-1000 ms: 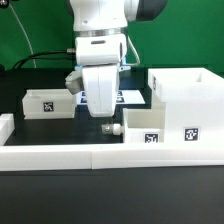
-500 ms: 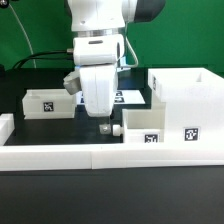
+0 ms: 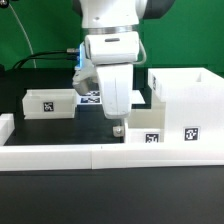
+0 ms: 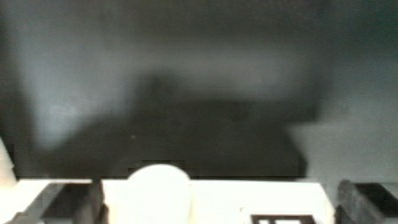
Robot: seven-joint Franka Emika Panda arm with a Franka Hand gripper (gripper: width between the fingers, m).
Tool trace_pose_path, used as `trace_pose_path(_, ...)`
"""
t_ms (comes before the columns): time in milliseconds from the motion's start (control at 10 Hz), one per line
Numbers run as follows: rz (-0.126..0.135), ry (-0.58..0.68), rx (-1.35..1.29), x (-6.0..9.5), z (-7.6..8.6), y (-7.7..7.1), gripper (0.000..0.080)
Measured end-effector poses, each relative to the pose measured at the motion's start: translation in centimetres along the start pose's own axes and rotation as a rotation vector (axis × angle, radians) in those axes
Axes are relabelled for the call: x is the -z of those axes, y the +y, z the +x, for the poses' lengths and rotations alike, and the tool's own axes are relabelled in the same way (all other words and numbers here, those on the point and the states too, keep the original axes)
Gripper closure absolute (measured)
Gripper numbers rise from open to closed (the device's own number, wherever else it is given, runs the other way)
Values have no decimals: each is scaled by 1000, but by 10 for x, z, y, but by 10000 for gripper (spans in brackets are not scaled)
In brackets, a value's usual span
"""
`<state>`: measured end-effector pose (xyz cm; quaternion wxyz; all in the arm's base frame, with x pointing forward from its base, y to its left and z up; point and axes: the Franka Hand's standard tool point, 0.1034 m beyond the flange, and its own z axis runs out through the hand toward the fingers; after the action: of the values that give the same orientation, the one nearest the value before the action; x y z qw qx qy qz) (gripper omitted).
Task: Assemble drawer
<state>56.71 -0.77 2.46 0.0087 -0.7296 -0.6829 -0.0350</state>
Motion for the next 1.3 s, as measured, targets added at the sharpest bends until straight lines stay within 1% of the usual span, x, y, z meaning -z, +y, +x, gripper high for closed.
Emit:
trace_pose_path(800,0,-4,-27,-1,-2,-1,151)
trace_pose_path(900,1,-4,21,-2,-4,-1,151)
trace_pose_path(1000,0,-3,153,-3,-14,3,151)
trace_pose_path(1100,9,-5,169,-3,-15,6,151)
trace_pose_path(1300,16,-8,196,0,-2,19,151)
